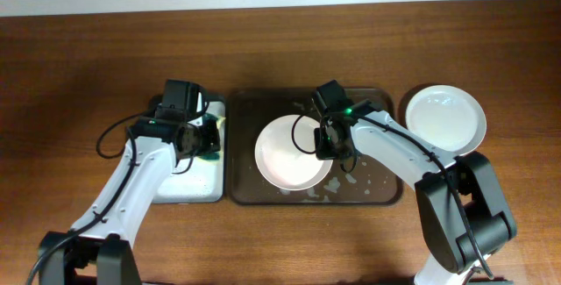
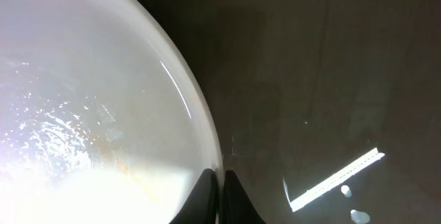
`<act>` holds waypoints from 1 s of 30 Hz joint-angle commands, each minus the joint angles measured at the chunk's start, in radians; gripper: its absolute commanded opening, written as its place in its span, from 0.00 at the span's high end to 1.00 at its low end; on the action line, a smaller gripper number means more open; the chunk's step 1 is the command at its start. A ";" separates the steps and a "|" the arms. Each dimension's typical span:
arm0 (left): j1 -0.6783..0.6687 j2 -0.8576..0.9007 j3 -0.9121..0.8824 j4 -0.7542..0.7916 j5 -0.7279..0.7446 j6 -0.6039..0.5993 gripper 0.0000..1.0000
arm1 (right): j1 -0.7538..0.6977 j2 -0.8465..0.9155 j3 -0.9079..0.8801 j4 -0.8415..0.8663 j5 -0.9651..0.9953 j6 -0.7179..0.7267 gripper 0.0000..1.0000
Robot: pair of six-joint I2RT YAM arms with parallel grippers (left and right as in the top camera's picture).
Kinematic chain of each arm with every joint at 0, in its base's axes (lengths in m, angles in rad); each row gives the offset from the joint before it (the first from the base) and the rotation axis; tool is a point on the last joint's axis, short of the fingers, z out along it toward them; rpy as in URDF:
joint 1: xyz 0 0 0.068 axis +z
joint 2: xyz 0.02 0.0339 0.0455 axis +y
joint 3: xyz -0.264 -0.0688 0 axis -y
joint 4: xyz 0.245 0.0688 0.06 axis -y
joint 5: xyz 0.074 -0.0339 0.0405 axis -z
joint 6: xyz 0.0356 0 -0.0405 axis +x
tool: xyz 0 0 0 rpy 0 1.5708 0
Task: Clean dirty plates on tray and stack at the side
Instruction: 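Lift the pink plate with right gripper and stack it on the plates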
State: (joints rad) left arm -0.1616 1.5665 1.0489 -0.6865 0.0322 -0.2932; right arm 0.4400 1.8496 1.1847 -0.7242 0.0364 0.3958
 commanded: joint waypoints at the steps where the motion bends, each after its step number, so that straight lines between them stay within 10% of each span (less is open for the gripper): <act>1: 0.019 0.052 -0.011 0.003 -0.030 0.053 1.00 | -0.004 -0.074 0.051 -0.016 0.096 -0.048 0.96; 26: 0.044 0.186 -0.014 0.130 -0.047 0.109 1.00 | 0.087 -0.400 0.065 0.034 0.716 -0.410 0.96; 30: 0.044 0.186 -0.014 0.129 -0.066 0.109 0.44 | 0.111 -0.400 0.065 0.048 0.747 -0.418 0.96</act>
State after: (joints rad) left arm -0.1226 1.7443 1.0431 -0.5598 -0.0116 -0.1905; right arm 0.5365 1.4662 1.2282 -0.6853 0.7048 0.0090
